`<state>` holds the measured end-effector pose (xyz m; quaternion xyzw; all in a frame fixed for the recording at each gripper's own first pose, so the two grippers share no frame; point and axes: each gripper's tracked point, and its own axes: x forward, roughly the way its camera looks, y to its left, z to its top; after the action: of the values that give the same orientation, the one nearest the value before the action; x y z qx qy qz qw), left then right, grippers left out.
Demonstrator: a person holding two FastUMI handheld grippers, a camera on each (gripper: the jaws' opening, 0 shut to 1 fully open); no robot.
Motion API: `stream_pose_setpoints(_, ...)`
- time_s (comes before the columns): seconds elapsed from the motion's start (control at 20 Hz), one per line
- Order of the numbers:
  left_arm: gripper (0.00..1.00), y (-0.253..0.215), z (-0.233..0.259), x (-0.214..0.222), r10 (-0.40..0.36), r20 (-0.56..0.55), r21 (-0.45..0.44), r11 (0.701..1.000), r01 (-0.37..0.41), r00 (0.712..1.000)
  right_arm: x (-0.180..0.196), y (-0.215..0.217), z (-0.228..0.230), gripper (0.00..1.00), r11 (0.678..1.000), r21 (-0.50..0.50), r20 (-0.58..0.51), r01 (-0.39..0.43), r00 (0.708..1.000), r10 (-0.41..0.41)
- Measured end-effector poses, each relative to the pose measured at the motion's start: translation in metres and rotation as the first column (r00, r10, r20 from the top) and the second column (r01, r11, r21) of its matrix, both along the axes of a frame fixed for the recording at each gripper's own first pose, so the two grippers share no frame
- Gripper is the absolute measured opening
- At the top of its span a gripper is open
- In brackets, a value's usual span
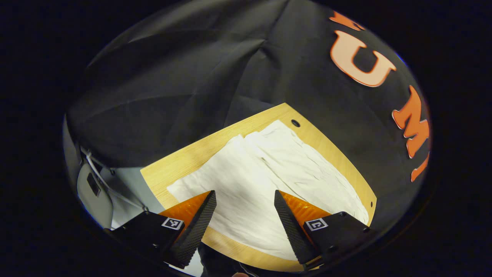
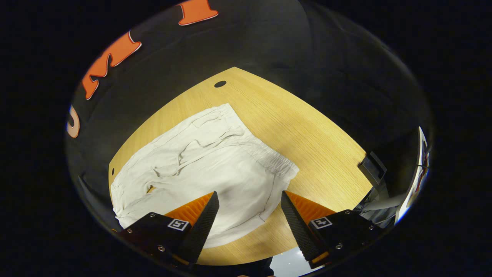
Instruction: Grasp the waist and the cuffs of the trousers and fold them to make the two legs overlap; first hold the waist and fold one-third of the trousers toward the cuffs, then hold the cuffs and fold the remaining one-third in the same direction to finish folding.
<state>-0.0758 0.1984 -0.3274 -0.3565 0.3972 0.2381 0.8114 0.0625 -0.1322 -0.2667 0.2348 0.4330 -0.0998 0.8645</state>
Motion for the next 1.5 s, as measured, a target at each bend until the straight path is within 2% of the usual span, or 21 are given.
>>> stream_pose_setpoints(0.05,0.96,0.004,-0.011,-0.004,0.032,-0.019,-0.037,0.999,-0.032,0.999,0.004,-0.002,-0.004,0.99,1.0,-0.01,-0.012,0.0,1.0,0.0)
stream_pose_setpoints(0.1,1.0,0.007,-0.022,-0.009,0.065,-0.034,-0.078,0.995,-0.067,0.997,0.004,-0.004,-0.007,0.98,1.0,-0.018,-0.028,-0.006,1.0,0.005)
stream_pose_setpoints(0.2,0.99,0.007,-0.037,-0.022,0.118,-0.073,-0.155,0.98,-0.128,0.99,0.005,-0.004,-0.018,0.98,0.999,-0.023,-0.069,-0.023,0.997,0.021)
stream_pose_setpoints(0.35,1.0,0.005,-0.058,-0.031,0.172,-0.125,-0.21,0.958,-0.196,0.977,0.005,-0.002,-0.032,0.97,1.0,0.011,-0.111,-0.005,0.994,0.006)
stream_pose_setpoints(0.55,0.99,0.024,-0.077,-0.044,0.208,-0.182,-0.224,0.943,-0.247,0.961,0.004,-0.008,-0.044,0.96,1.0,-0.002,-0.147,-0.002,0.989,0.002)
stream_pose_setpoints(0.75,0.99,0.033,-0.092,-0.035,0.23,-0.166,-0.241,0.934,-0.265,0.959,0.009,-0.01,-0.05,0.97,1.0,-0.003,-0.165,0.003,0.986,-0.004)
stream_pose_setpoints(0.9,0.94,0.04,-0.096,-0.026,0.248,-0.164,-0.227,0.933,-0.281,0.955,0.01,-0.014,-0.056,0.97,1.0,0.002,-0.171,0.022,0.985,-0.021)
stream_pose_setpoints(0.95,0.88,0.043,-0.095,-0.025,0.242,-0.175,-0.21,0.938,-0.276,0.954,0.011,-0.015,-0.058,0.97,1.0,0.004,-0.177,0.029,0.984,-0.027)
stream_pose_setpoints(1.0,0.89,0.044,-0.096,-0.024,0.232,-0.182,-0.196,0.944,-0.266,0.956,0.012,-0.017,-0.06,0.97,0.999,0.008,-0.181,0.032,0.983,-0.03)
stream_pose_setpoints(1.05,0.82,0.045,-0.098,-0.02,0.219,-0.182,-0.178,0.952,-0.251,0.959,0.014,-0.017,-0.062,0.97,0.999,0.008,-0.183,0.036,0.983,-0.033)
stream_pose_setpoints(1.1,0.84,0.044,-0.098,-0.017,0.21,-0.191,-0.16,0.957,-0.242,0.959,0.015,-0.019,-0.064,0.97,0.999,0.005,-0.186,0.037,0.982,-0.035)
stream_pose_setpoints(1.15,0.75,0.046,-0.098,-0.011,0.206,-0.19,-0.141,0.962,-0.234,0.96,0.016,-0.019,-0.066,0.97,0.999,0.003,-0.189,0.037,0.981,-0.036)
stream_pose_setpoints(1.2,0.72,0.046,-0.101,-0.009,0.205,-0.195,-0.13,0.964,-0.232,0.959,0.016,-0.02,-0.068,0.97,0.999,0.0,-0.193,0.039,0.98,-0.038)
stream_pose_setpoints(1.3,0.53,0.05,-0.107,0.001,0.221,-0.188,-0.122,0.962,-0.246,0.957,0.018,-0.023,-0.072,0.96,0.999,-0.008,-0.199,0.04,0.979,-0.041)
stream_pose_setpoints(1.4,0.39,0.052,-0.111,0.004,0.234,-0.187,-0.121,0.958,-0.259,0.954,0.019,-0.025,-0.075,0.97,0.999,-0.02,-0.21,0.042,0.977,-0.046)
stream_pose_setpoints(1.45,0.28,0.052,-0.111,0.006,0.232,-0.18,-0.121,0.959,-0.256,0.956,0.024,-0.027,-0.076,0.97,0.999,-0.026,-0.192,0.042,0.98,-0.046)
stream_pose_setpoints(1.5,0.25,0.052,-0.109,0.003,0.23,-0.186,-0.119,0.96,-0.255,0.955,0.026,-0.03,-0.077,0.95,0.998,-0.039,-0.194,0.047,0.98,-0.054)
